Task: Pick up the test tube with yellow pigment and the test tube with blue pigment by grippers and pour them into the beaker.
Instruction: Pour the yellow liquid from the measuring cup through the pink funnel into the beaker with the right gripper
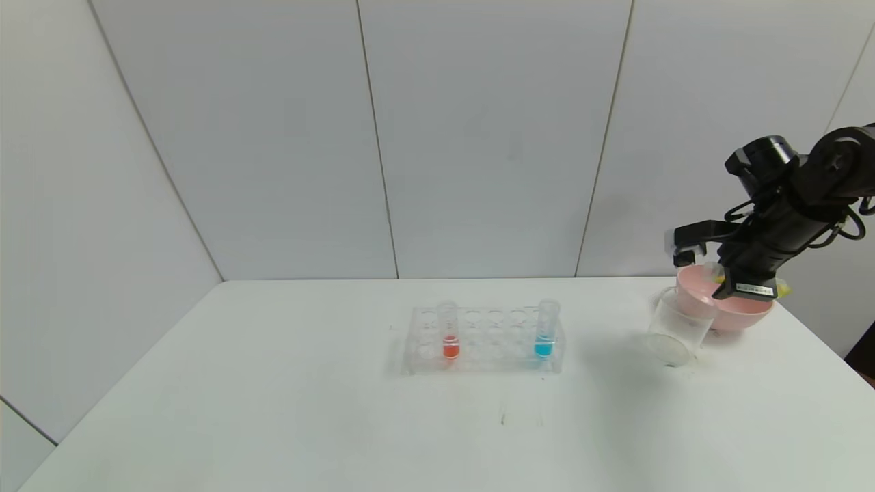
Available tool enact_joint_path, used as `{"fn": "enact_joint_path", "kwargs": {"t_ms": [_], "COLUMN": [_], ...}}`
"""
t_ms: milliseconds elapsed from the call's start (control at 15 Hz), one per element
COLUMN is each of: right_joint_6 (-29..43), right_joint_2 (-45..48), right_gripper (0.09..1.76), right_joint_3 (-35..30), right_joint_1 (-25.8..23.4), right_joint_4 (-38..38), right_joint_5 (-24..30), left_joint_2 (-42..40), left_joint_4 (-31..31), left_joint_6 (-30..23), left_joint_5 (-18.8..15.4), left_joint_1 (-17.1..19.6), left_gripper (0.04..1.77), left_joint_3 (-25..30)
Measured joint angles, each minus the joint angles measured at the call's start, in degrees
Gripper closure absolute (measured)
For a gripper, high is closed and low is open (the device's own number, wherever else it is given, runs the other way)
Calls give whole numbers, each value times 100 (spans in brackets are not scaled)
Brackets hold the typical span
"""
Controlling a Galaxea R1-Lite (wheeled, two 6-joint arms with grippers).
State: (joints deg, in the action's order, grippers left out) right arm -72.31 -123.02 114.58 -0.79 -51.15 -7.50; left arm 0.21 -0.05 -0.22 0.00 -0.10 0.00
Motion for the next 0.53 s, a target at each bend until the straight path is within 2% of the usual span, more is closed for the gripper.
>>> {"fn": "enact_joint_path", "kwargs": {"t_ms": [267,533], "right_joint_6": [-90,-158], "right_joint_2": [-41,-77], "right_gripper": [127,127], "right_joint_3": [0,0], "right_joint_1": [100,141], "right_joint_4": [55,68], "right_joint_5": [-492,-755], "left_joint_2": [0,0], "left_joint_4": [-2,-2], "left_joint_6": [-2,-2], "left_joint_5": [0,0], "left_joint_1": [0,0], "left_gripper": [5,5], "left_joint_3": [0,0]}}
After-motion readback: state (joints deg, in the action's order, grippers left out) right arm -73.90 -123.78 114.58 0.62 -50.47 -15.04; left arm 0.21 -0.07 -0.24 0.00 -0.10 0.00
